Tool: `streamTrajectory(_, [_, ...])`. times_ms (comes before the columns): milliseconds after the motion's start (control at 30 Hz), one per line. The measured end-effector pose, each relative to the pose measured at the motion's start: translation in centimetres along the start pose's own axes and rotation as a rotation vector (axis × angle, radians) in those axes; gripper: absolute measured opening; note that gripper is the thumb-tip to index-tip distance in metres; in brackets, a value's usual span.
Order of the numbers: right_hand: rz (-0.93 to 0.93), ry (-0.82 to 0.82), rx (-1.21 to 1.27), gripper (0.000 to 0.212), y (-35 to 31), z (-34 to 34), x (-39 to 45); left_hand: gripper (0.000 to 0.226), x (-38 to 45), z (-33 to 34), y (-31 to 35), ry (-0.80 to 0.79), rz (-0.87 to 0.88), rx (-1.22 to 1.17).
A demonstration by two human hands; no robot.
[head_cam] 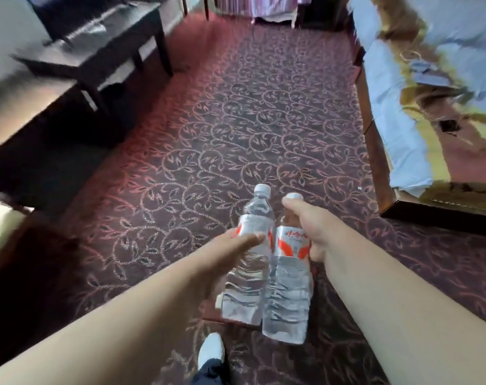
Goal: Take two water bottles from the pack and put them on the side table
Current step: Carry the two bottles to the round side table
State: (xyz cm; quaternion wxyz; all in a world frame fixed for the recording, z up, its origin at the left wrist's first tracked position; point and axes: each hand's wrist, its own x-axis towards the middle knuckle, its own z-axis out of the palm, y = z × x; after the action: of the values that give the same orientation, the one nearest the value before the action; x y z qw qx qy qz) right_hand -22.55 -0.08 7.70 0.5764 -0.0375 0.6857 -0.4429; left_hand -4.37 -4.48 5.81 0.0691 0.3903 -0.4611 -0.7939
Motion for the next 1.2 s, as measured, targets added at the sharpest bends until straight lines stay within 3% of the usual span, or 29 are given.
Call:
streamTrajectory(167, [-0.007,-0.186,-0.085,0.038,-1.7,4.3,-5.1,0.023,-7.5,0.1,1.8,0.131,0.125,0.023])
streamTrajectory(433, [0.007,-0.429,-0.184,0.058,0.7,13.9,-11.6,0.026,-20.3,-3.6,-1.4,0.364,0.28,-0.143])
streamTrajectory(533, [-0.056,-0.49,-0.202,0.057,3.3,18.6,-14.8,0.016,-25.6,-5.4,-3.0,0.413,0.341,-0.2])
streamTrajectory(667, [-0.128,-0.525,-0.267,0.053,7.0,25.6,-19.3,0.027,-33.3,-9.0,-5.4,0.507,0.398,-0.193])
streamTrajectory(767, [-0.147,-0.551,-0.331,0.053,10.5,31.6,-23.1,0.017,-39.8,-12.6,-8.1,0.553,0.43,-0.197])
streamTrajectory(933, [-0.128,-0.604,-0.404,0.048,18.6,42.6,-29.0,0.053,-50.5,-19.1,-13.6,0.699,0.442,-0.257])
streamTrajectory(1200, [-0.052,-0.731,-0.561,0.055,29.4,59.0,-35.8,0.033,-63.8,-28.3,-21.2,0.878,0.498,-0.483])
